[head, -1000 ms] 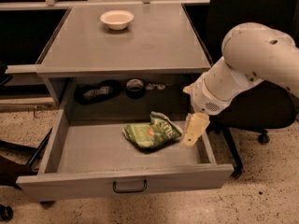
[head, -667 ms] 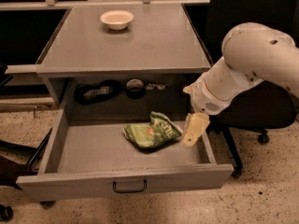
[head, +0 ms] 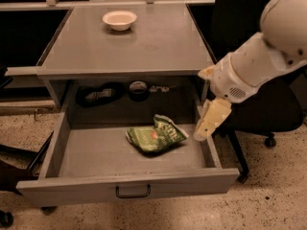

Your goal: Pick green jalapeno chip bag from top drawer and place on counter

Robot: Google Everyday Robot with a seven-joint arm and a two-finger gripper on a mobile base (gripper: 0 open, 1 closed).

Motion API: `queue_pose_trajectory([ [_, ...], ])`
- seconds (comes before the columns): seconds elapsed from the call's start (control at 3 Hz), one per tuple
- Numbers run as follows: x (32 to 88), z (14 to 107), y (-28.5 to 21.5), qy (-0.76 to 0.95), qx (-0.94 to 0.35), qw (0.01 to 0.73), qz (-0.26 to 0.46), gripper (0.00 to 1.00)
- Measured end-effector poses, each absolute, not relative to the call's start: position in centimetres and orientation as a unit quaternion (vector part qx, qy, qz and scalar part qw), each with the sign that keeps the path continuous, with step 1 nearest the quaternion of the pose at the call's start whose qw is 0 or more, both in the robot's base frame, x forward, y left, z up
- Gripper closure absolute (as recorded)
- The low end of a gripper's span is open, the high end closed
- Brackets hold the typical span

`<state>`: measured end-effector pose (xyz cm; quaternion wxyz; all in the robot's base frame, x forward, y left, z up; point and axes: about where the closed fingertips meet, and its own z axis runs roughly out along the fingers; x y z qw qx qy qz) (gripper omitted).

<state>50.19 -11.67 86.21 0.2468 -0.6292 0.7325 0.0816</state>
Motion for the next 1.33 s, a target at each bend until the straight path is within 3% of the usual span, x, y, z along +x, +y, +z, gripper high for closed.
queue_pose_trajectory([
  [0.33,47.9,93.2,-14.5,0.746,-0.594,0.298,0.032,0.00],
  [0.67,47.2,94.4,-14.7,0.746,-0.593,0.303,0.020,0.00],
  [1.33,49.4,88.0,-10.0,0.724,-0.628,0.282,0.038,0.00],
])
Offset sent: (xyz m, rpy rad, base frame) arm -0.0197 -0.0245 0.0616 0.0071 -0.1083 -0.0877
